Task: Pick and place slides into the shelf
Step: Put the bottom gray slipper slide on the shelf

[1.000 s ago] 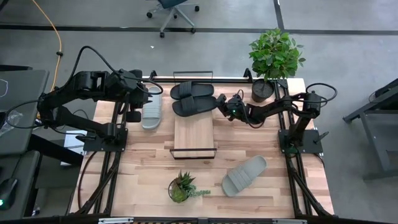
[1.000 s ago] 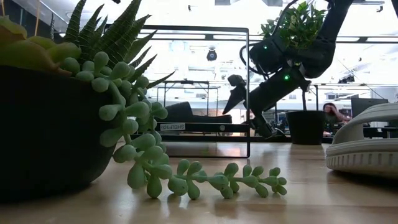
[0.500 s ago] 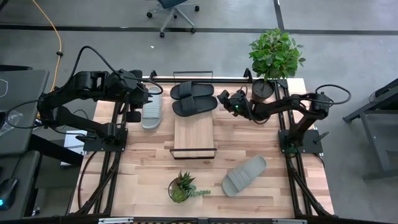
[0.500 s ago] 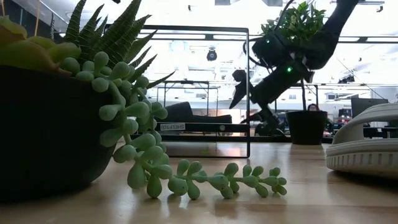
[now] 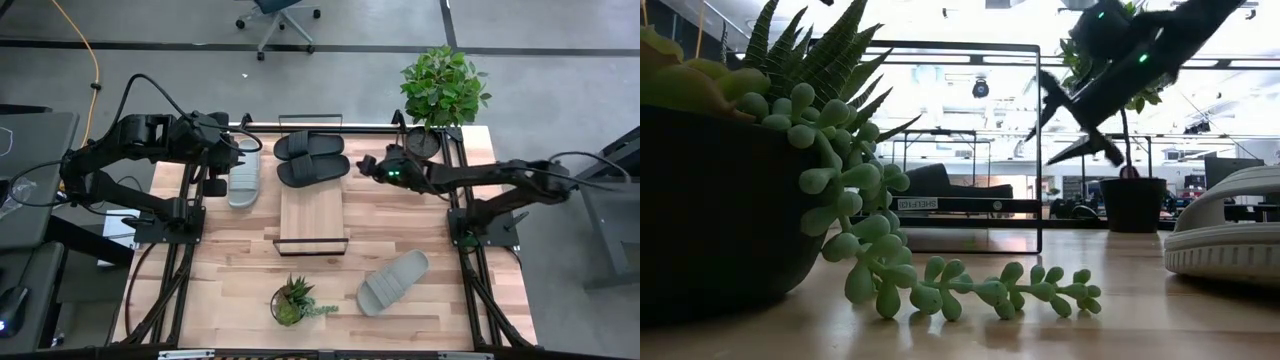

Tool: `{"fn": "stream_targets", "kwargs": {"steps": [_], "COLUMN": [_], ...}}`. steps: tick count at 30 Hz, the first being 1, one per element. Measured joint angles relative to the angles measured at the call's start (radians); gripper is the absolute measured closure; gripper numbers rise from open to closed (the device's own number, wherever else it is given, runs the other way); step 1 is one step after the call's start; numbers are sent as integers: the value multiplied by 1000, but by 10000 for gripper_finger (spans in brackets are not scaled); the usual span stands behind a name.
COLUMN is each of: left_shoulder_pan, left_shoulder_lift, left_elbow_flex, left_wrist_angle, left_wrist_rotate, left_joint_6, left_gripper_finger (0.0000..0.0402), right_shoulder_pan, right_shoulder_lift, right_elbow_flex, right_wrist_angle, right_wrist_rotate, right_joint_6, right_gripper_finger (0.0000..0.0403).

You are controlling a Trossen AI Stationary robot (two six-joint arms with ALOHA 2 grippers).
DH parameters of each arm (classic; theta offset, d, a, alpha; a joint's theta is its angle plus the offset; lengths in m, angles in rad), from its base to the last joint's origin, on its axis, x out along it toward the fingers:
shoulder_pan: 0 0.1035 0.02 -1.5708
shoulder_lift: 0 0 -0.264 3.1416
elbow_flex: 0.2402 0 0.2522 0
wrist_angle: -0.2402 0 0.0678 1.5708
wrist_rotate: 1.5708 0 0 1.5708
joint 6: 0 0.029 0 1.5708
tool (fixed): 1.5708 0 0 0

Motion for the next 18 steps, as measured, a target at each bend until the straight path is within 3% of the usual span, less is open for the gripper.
{"fn": "stream_targets", "kwargs": {"steps": [4,11,18], "left_shoulder_pan": [0,0,0], "left_shoulder_lift": [0,0,0], "left_elbow_flex": [0,0,0], "left_wrist_angle": [0,0,2], "left_wrist_rotate": [3,11,11], "left_joint_6": [0,0,-3], "left_gripper_finger": [332,332,332], "right_shoulder_pan": [12,26,153], "right_shoulder_lift": [-134,-313,-379], "right_elbow_flex": [0,0,0], "right_wrist_angle": [-184,-502,-639], "right_wrist_rotate": [-75,-387,-448], "right_joint_6": [-74,-121,-61], "right_gripper_finger": [169,169,169]}}
